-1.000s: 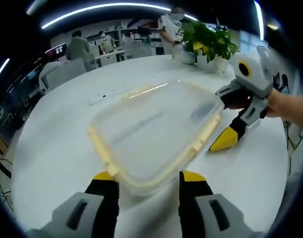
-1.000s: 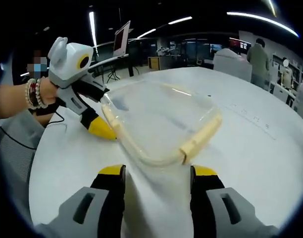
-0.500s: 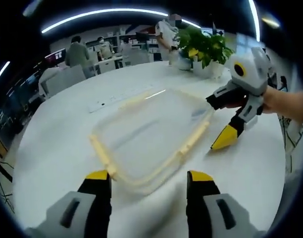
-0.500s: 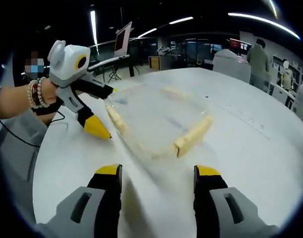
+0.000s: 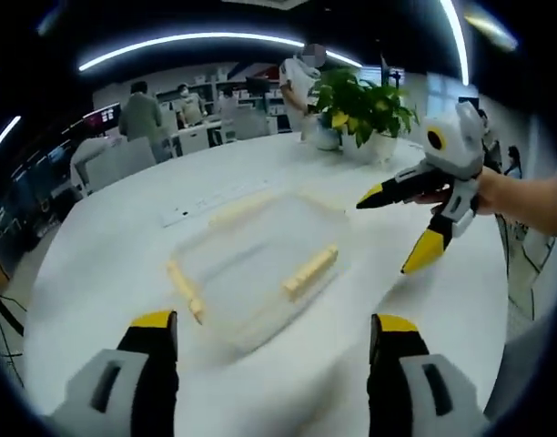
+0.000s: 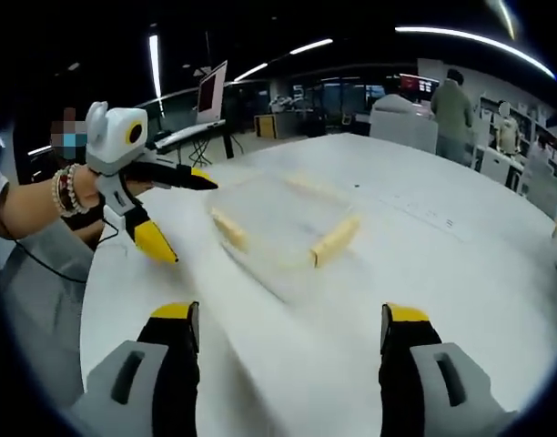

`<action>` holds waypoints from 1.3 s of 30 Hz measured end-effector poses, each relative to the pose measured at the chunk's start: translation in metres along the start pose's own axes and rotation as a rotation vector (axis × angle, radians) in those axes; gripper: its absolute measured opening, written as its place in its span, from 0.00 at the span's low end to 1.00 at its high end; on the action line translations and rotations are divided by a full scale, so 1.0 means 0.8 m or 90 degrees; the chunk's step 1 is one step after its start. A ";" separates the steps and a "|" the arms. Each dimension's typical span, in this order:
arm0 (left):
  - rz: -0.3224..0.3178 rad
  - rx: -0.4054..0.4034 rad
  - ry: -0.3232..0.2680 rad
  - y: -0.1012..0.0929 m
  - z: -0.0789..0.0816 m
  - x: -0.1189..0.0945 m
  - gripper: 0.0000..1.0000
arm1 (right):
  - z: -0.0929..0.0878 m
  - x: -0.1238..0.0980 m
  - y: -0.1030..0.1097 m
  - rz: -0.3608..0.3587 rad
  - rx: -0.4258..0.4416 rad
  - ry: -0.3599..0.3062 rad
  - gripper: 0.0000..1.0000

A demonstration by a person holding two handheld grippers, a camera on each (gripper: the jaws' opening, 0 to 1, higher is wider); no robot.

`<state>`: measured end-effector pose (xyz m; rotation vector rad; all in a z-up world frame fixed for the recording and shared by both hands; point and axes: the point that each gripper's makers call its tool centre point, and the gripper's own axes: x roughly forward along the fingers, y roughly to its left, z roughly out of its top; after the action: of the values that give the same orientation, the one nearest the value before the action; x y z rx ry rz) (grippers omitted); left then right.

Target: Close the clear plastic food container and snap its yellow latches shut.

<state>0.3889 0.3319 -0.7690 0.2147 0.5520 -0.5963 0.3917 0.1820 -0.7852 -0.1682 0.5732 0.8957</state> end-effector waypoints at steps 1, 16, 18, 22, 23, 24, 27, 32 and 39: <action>-0.003 -0.009 -0.005 -0.002 0.002 -0.007 0.89 | 0.002 -0.006 0.004 -0.002 0.005 -0.004 0.82; 0.004 0.010 -0.054 -0.004 -0.015 -0.157 0.93 | 0.009 -0.071 0.067 -0.055 0.043 -0.073 0.85; 0.001 0.002 -0.060 -0.005 -0.023 -0.171 0.93 | 0.005 -0.079 0.080 -0.060 0.050 -0.080 0.84; -0.003 -0.025 -0.064 -0.007 -0.042 -0.201 0.92 | -0.009 -0.095 0.110 -0.064 0.066 -0.084 0.84; 0.000 -0.019 -0.065 -0.007 -0.045 -0.213 0.92 | -0.012 -0.098 0.116 -0.066 0.068 -0.082 0.84; 0.011 -0.009 -0.069 -0.004 -0.045 -0.221 0.92 | -0.017 -0.104 0.124 -0.070 0.072 -0.079 0.83; 0.023 0.007 -0.109 -0.004 -0.040 -0.255 0.92 | -0.026 -0.119 0.139 -0.085 0.075 -0.081 0.82; 0.058 0.055 -0.122 0.004 -0.063 -0.285 0.93 | -0.043 -0.137 0.163 -0.093 0.112 -0.087 0.76; 0.065 0.039 -0.069 0.000 -0.124 -0.312 0.91 | -0.068 -0.157 0.195 -0.123 0.118 -0.085 0.76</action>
<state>0.1745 0.4841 -0.7148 0.2651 0.4154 -0.5228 0.1874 0.1726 -0.7487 0.0040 0.5037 0.6572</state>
